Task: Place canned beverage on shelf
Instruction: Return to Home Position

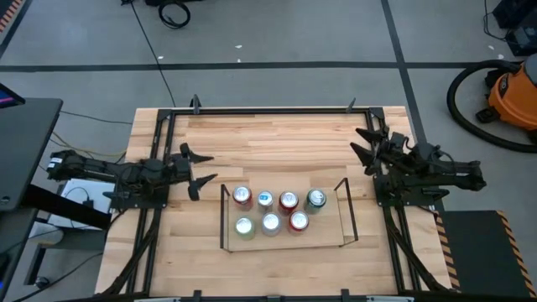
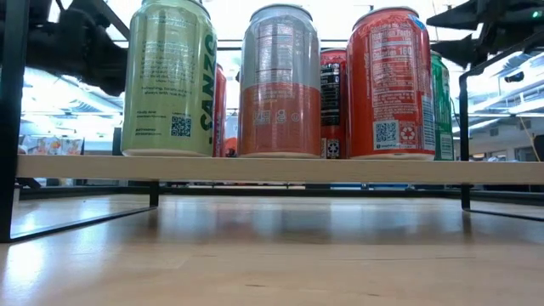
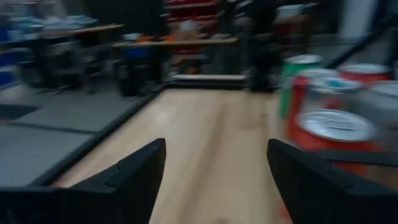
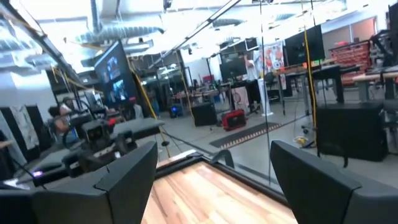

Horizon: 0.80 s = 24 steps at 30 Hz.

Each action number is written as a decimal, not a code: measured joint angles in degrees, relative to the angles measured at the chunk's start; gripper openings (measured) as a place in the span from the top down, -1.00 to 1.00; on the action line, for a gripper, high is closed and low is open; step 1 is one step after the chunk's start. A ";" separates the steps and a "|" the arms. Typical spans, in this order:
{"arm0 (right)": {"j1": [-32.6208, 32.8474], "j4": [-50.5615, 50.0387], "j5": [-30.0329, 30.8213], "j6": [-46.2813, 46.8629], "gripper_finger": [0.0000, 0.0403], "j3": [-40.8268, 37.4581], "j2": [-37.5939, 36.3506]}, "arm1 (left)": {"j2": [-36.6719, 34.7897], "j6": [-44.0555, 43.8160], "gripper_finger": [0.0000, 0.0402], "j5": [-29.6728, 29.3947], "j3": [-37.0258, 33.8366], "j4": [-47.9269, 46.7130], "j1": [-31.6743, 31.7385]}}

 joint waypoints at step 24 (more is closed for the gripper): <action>0.00 4.84 2.52 9.74 -0.60 -4.94 0.17 | -0.17 -8.32 -0.45 10.91 -6.43 6.15 -0.02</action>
